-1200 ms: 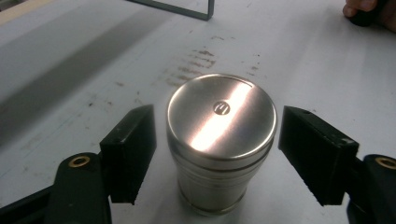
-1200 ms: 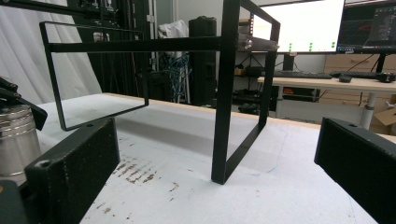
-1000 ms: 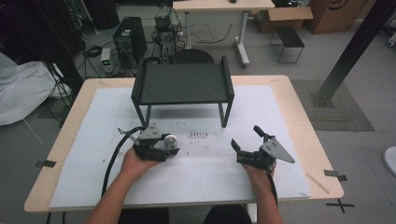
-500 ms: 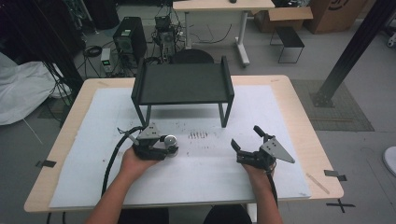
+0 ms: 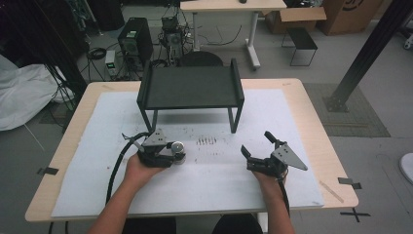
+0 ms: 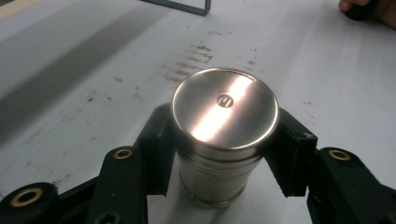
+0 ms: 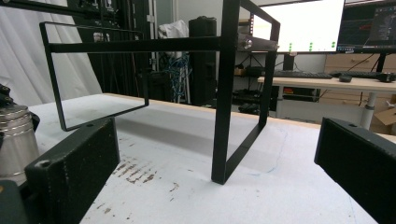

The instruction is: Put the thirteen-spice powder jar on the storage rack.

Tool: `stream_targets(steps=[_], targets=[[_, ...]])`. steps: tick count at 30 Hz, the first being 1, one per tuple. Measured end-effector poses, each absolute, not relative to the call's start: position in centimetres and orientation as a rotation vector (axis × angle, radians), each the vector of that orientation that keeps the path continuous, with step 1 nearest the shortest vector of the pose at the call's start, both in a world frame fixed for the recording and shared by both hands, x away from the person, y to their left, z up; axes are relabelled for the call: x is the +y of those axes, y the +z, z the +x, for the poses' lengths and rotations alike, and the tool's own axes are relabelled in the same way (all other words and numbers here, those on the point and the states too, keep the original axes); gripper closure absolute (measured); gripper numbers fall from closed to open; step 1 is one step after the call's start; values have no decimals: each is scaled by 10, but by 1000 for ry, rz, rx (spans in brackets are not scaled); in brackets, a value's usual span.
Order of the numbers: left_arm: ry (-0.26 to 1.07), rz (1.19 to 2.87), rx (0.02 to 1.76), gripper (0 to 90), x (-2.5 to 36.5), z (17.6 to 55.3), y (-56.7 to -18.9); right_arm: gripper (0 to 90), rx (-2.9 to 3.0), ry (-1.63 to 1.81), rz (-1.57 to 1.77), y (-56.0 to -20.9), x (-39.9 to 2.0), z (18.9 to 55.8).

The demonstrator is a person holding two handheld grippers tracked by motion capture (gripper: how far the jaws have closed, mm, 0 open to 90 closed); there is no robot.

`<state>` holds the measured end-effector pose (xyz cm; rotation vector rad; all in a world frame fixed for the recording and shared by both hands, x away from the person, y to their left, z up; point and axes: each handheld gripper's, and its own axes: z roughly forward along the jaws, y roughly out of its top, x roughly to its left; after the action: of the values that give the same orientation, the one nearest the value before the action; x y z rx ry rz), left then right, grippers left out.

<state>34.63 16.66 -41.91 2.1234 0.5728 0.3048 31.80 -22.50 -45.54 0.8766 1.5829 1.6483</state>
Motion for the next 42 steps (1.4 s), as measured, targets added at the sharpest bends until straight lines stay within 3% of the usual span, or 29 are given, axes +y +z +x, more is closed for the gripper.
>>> stream_targets(steps=[42], targets=[[286,2068,564,489,190,349,-319,0,1587,1645,876,-455,-225,318]])
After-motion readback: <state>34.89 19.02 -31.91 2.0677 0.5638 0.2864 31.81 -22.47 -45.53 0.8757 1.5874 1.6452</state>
